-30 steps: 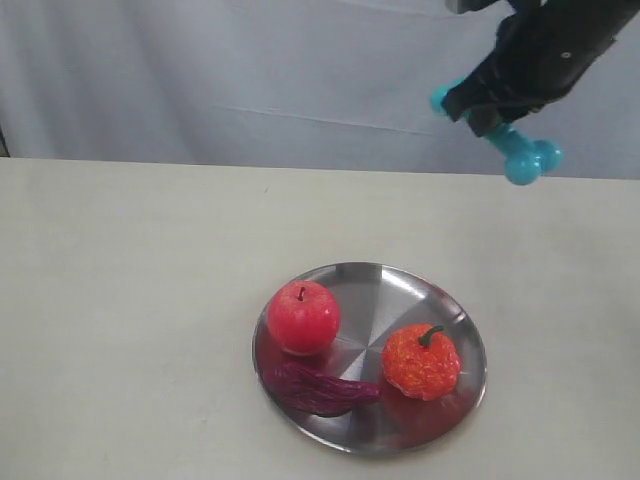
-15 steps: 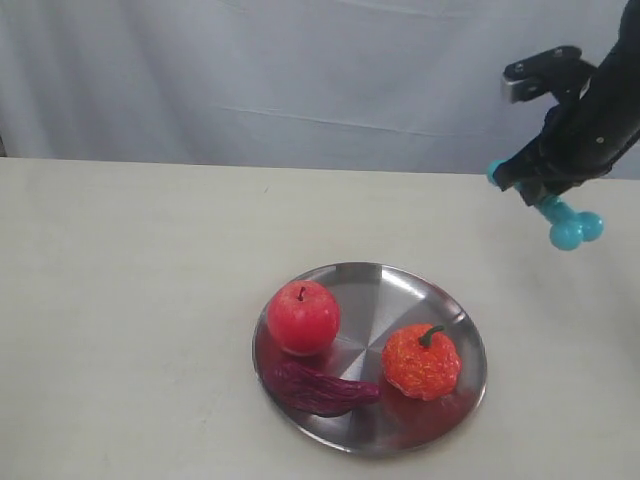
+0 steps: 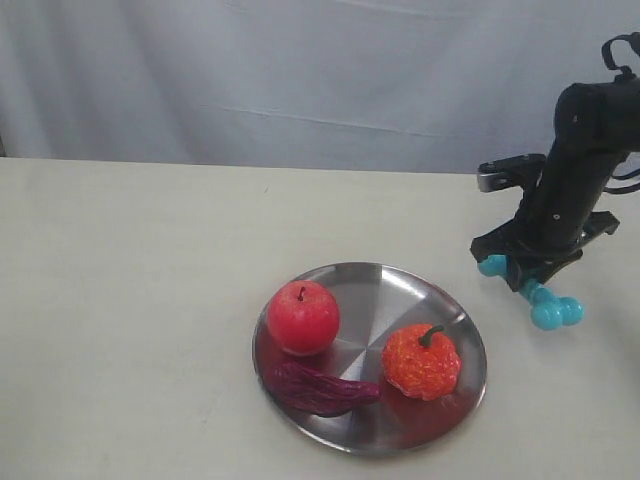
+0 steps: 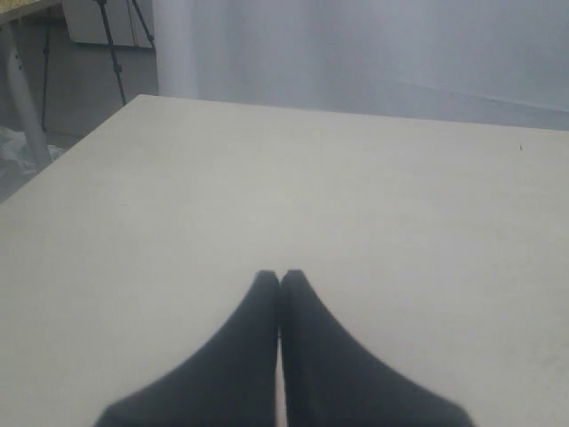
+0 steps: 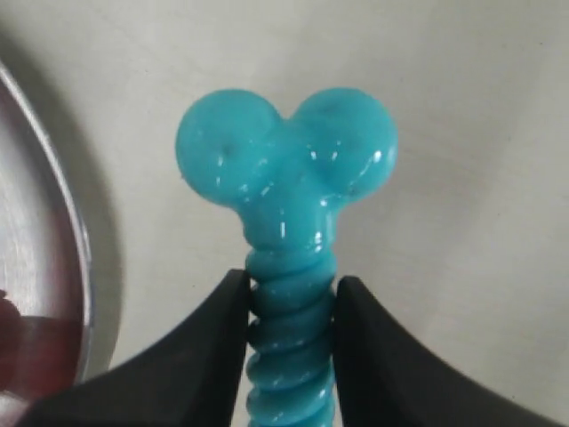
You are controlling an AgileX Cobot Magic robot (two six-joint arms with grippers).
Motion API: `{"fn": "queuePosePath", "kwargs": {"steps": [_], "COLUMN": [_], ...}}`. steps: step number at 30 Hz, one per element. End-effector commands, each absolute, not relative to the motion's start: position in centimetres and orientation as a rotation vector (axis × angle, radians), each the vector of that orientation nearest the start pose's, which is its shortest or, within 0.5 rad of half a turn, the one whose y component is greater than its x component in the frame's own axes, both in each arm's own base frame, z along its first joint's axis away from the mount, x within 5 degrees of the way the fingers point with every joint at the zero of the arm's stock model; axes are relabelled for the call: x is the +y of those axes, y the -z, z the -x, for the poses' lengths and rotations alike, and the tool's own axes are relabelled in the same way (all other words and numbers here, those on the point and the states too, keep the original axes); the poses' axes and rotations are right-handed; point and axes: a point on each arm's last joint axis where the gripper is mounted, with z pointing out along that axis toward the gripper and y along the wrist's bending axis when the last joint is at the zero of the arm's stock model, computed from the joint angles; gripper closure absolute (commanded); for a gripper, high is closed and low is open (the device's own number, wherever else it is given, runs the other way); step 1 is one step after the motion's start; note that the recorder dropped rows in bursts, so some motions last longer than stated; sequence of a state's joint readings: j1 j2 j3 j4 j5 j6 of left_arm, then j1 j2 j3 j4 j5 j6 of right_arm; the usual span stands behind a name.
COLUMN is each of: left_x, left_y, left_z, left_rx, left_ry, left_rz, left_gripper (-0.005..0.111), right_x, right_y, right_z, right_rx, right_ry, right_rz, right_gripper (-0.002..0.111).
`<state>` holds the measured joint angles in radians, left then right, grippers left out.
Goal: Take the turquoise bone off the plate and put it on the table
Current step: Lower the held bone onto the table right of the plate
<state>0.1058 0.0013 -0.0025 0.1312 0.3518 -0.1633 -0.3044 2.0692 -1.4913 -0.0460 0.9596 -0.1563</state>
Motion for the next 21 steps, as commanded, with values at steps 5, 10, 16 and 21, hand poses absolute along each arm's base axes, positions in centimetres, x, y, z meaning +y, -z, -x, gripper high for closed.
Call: {"fn": "queuePosePath", "kwargs": {"steps": [5,10,16,21], "left_x": [0.9,0.9,0.9,0.9], "left_y": [-18.2,-18.2,-18.2,-18.2], "left_z": [-5.3,-5.3,-5.3,-5.3], "left_rx": [1.82,1.82,1.82,1.82], "left_ry": [-0.084,-0.084,-0.084,-0.084], "left_rz": [0.16,0.16,0.16,0.16], "left_gripper": [0.107,0.107,0.107,0.107], "right_x": [-13.1,-12.9,-12.5,-12.3], "right_y": [-14.3,-13.0,-11.7,-11.1], "right_z": [-38.2,-37.5,-36.5,-36.1], "right_rx": [2.963,2.944,2.969,2.951], "right_ry": [0.103,0.092,0.081,0.069], "right_rz": [-0.395,-0.475,-0.504,-0.594], "right_gripper": [0.109,0.109,0.109,0.109]}}
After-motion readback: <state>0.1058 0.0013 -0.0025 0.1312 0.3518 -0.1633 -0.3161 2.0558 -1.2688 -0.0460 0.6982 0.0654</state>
